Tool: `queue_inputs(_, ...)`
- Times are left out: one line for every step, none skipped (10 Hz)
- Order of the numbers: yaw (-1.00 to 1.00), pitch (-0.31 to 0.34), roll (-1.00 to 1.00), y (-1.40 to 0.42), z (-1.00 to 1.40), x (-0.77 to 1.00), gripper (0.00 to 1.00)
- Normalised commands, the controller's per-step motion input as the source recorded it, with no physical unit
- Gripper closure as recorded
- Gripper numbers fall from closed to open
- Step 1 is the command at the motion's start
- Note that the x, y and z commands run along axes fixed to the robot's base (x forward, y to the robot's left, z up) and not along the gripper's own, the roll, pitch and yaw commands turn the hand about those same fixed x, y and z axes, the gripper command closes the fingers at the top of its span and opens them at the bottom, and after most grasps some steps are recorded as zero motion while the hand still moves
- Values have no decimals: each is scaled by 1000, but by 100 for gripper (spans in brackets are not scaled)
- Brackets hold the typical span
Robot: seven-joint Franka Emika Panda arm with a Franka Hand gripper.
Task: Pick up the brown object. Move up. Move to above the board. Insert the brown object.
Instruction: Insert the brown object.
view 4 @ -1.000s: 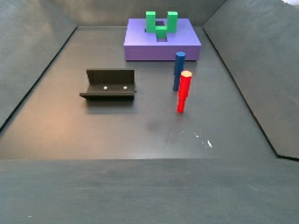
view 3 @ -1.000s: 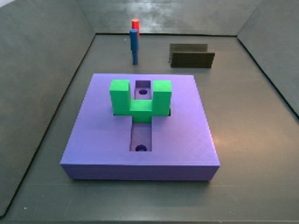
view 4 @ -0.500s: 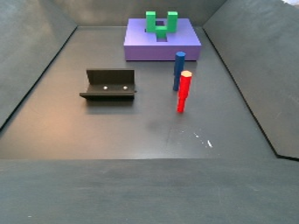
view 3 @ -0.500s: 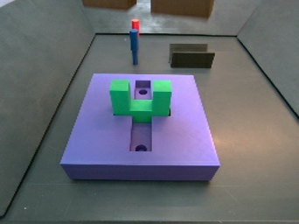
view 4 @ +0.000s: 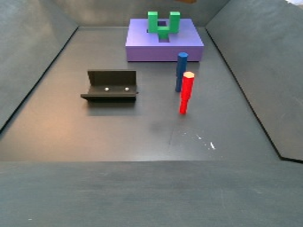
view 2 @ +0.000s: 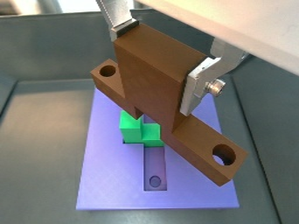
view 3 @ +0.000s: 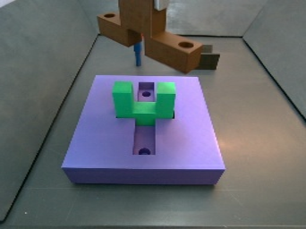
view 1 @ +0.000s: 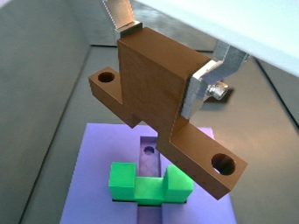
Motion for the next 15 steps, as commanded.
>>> queue_inputs(-809, 4, -214, -63, -189, 0, 100)
queue_inputs(-886, -3, -164, -57, -240, 0, 100)
queue_inputs(-891, -39, -161, -66, -220, 0, 100)
queue_inputs(-920, -69, -144, -69, -223, 0, 100)
queue_inputs(-946, -70, -129, -80, -171, 0, 100)
queue_inputs(-931, -21, -131, -86, -120, 0, 100)
queue_inputs(-903, 0, -144, -100, -83, 0, 100)
queue_inputs(-871, 0, -154, -131, -29, 0, 100)
queue_inputs(-863, 0, -159, -146, -6, 0, 100)
queue_inputs(-894, -7, -109, -149, -137, 0, 100)
queue_inputs(-891, 0, 0, -191, -363, 29, 100)
queue_inputs(-797, 0, 69, -203, -277, 89, 100)
queue_inputs(-580, 27, 103, -289, -240, 283, 100)
queue_inputs(-540, 50, 151, -229, -140, 306, 100)
queue_inputs(-371, 60, 207, 0, -143, 80, 100)
